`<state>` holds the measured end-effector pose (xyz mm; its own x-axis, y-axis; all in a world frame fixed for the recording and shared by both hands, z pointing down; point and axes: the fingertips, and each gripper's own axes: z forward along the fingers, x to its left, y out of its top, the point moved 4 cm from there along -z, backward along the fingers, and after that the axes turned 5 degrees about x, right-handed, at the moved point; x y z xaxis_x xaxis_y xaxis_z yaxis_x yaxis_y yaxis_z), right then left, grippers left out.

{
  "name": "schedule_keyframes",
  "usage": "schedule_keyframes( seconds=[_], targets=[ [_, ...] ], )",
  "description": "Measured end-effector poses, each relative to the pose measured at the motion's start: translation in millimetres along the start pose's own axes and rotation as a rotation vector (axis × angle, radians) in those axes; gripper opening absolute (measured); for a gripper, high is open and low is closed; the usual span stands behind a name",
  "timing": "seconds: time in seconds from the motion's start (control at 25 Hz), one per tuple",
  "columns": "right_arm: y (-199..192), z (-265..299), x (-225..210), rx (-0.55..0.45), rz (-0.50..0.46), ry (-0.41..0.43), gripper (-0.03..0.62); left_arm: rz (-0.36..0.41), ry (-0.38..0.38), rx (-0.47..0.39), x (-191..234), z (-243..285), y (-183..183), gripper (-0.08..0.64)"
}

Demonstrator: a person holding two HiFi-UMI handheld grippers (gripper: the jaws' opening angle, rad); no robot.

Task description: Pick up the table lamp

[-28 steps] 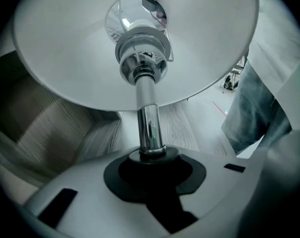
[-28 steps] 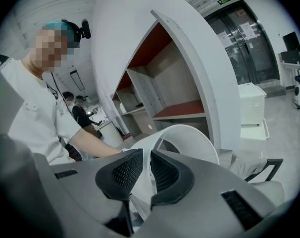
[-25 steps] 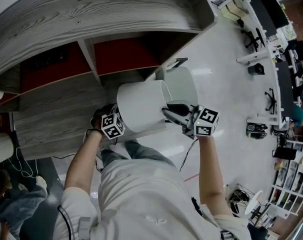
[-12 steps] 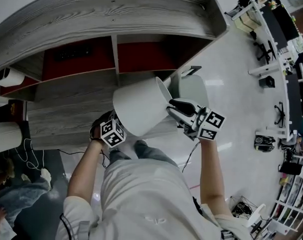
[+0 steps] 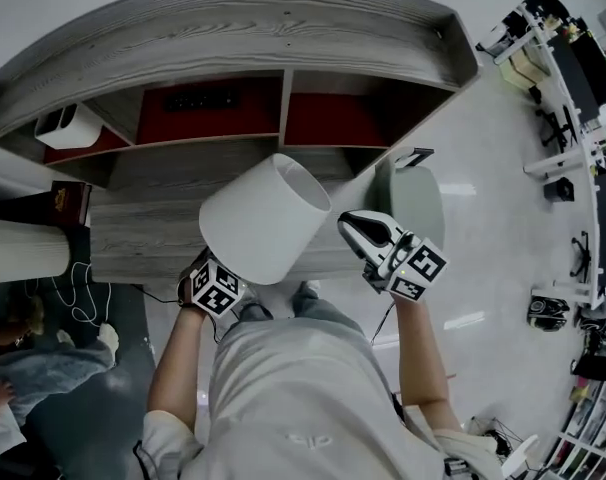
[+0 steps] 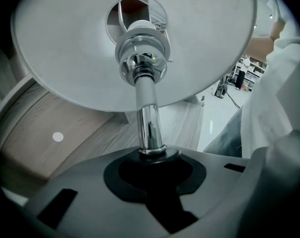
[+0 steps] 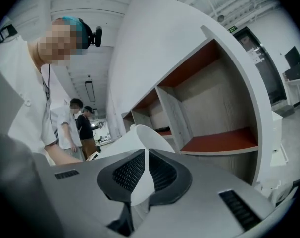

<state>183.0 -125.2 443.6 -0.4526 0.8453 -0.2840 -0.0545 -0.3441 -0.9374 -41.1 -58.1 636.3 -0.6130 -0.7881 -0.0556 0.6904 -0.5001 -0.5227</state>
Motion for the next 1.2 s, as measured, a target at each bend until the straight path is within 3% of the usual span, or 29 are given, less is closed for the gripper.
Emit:
schedule_keyframes(
  seconds=[0.32,0.52,0.72,1.2],
  targets=[
    [6.4,32.2,31.1,-0.043,0.003,0.035,0.038,-0.23,0.067,-0.028,14.2,-66.7,-23.0,0.094],
    [10.7,41.7,45.2,-0.07,0.008,0.029,0.035,-0.374,0.139,-0.088,30.2,-110.0,-26.4,0.095],
    [2.9,52.9,55.0,-0.053,-0.022,0.006,0.032,-0.448,0.23,-0.08,37.9,-141.7,-35.8,0.097],
    [-5.2,64.7,74.9,-0.031,-0.055,-0.065,0.032,-0.635,0.305,-0.175,45.4,-192.4,-49.3,0.098]
  ],
)
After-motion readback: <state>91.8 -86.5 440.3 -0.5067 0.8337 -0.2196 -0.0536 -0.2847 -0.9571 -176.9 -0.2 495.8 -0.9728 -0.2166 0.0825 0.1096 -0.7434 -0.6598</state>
